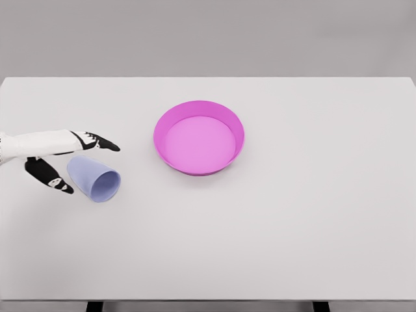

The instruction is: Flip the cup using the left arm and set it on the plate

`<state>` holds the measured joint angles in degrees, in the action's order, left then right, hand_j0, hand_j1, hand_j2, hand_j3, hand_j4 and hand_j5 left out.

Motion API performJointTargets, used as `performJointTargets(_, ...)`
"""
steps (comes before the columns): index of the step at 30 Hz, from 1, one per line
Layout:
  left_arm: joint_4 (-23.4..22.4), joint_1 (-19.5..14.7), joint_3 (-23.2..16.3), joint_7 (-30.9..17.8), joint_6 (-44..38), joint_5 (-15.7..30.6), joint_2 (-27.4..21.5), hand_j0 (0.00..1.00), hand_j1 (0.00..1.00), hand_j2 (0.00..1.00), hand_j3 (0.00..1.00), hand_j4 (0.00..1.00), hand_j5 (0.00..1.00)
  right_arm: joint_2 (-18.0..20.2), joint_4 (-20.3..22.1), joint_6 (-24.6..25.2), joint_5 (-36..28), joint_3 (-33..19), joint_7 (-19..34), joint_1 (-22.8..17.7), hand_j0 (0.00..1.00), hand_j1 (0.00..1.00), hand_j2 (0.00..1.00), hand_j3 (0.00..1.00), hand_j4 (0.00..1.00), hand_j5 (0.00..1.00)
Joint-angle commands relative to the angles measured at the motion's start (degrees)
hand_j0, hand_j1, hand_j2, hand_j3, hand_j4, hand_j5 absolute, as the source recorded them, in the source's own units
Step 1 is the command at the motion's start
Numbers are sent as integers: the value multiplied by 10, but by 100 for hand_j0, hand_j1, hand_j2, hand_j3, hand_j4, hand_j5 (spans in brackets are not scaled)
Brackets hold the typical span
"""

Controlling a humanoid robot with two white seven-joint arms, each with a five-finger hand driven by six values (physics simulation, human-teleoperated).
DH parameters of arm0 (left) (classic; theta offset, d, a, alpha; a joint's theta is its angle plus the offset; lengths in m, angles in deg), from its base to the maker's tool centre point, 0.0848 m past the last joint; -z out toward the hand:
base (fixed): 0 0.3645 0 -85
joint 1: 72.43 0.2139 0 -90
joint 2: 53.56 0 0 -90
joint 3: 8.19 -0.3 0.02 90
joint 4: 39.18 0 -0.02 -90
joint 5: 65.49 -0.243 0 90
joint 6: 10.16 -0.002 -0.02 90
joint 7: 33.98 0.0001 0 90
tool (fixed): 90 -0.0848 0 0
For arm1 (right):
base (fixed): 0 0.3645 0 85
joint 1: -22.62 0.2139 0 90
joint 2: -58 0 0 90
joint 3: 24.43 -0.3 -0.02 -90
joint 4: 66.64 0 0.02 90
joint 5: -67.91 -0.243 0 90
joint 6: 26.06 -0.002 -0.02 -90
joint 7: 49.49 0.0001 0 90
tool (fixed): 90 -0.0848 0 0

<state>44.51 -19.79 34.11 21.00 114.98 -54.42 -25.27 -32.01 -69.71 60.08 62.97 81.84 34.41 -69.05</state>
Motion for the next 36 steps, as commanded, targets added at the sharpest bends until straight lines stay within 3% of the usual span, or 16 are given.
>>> performJointTargets(1, -10, 1, 0, 0, -1, -10, 19, 100, 100, 100, 100, 100, 100, 0, 0, 0, -1, 0, 0, 0, 100, 100, 100, 100, 100, 100)
performJointTargets(4, -15, 4, -1, 0, -1, -29, 31, 100, 100, 100, 100, 100, 100, 0, 0, 0, 0, 0, 0, 0, 100, 100, 100, 100, 100, 100)
performJointTargets(27, -27, 18, -3, 0, -1, -51, 30, 100, 100, 100, 100, 100, 100, 0, 0, 0, 0, 0, -1, 0, 100, 100, 100, 100, 100, 100)
performJointTargets(30, -27, 23, -2, 0, -1, -50, 30, 86, 86, 86, 86, 86, 86, 0, 0, 0, -1, 0, -1, 0, 100, 100, 100, 100, 100, 100)
performJointTargets(36, -27, 31, -2, 0, -1, -50, 30, 76, 76, 76, 76, 76, 76, 0, 0, 0, -1, 0, 0, 0, 100, 100, 100, 100, 100, 100)
